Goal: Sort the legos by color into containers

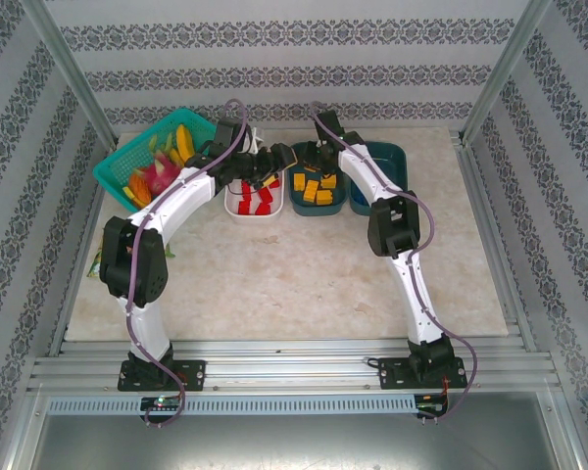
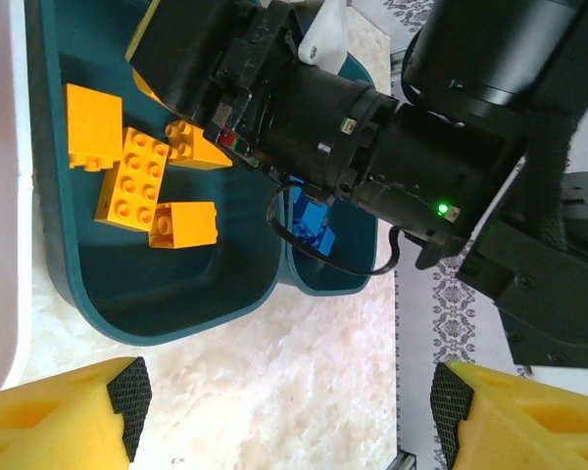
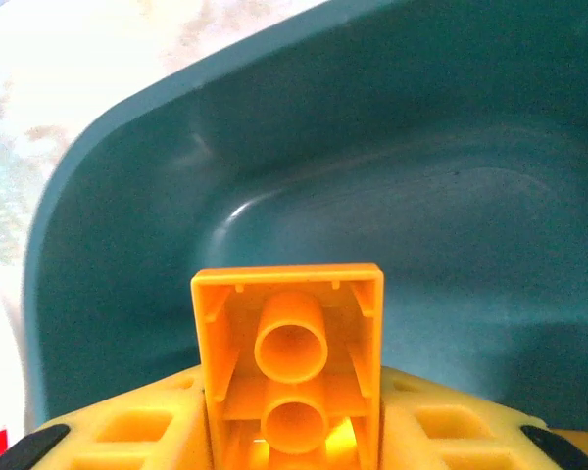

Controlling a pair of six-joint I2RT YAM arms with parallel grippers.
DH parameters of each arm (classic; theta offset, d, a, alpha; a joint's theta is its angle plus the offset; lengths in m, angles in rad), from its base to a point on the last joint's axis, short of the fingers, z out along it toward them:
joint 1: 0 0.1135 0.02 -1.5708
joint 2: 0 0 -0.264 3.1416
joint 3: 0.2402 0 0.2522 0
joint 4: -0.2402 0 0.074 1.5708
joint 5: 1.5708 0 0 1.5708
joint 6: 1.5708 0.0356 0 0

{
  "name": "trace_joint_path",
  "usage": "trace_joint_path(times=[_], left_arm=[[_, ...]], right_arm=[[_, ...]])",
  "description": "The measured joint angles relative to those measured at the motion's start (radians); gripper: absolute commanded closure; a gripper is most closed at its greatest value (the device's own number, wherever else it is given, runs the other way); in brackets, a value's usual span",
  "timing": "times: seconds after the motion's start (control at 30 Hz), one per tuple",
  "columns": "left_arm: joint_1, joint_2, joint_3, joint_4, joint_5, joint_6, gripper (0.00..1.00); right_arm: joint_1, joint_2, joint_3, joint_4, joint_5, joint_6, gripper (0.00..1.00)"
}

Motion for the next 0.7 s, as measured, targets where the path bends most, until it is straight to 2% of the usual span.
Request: trace_joint_path(times=[0.27,0.53,0.63,0.7], left_arm=[[0.0,0.001,0.004,0.0,0.01,0.0,0.22],[0.0,0.0,0.005,-0.005,0.009,0.0,0.22],[0.0,-0.009,0.005,-0.032,-0.006,0.001,0.22],[0.0,-0.027,0.004,-0.063,-0.022,0.002,0.22]], right_arm=[[-0.011,0.024,0.035,-0.011,0.001,0.008,0.48],[-0.01,0.023,0.041,-0.023,0.002,0.003,0.45],[-0.004,-0.005,0.02,-0.023,0.017,-0.014,0.44],[0.004,-0.074,-0.055,-0.011,0.033,-0.03,0.44]])
